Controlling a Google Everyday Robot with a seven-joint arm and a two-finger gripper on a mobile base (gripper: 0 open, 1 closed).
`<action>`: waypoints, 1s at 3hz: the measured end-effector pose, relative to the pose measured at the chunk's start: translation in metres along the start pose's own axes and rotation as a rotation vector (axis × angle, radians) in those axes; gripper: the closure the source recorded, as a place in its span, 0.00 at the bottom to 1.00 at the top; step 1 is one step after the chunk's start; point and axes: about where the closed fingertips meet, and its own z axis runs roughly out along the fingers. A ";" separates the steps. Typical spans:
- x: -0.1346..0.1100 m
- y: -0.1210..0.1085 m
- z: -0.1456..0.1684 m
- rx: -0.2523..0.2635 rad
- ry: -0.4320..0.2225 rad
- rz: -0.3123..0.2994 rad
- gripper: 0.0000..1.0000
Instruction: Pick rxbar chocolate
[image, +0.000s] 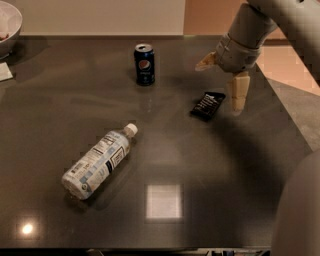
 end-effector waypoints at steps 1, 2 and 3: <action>0.002 -0.015 0.021 -0.039 0.000 -0.097 0.00; 0.003 -0.027 0.039 -0.069 0.003 -0.176 0.00; 0.004 -0.036 0.053 -0.100 0.016 -0.235 0.00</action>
Offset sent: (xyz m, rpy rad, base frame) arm -0.0020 0.0041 -0.0443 -0.1178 0.2061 0.3249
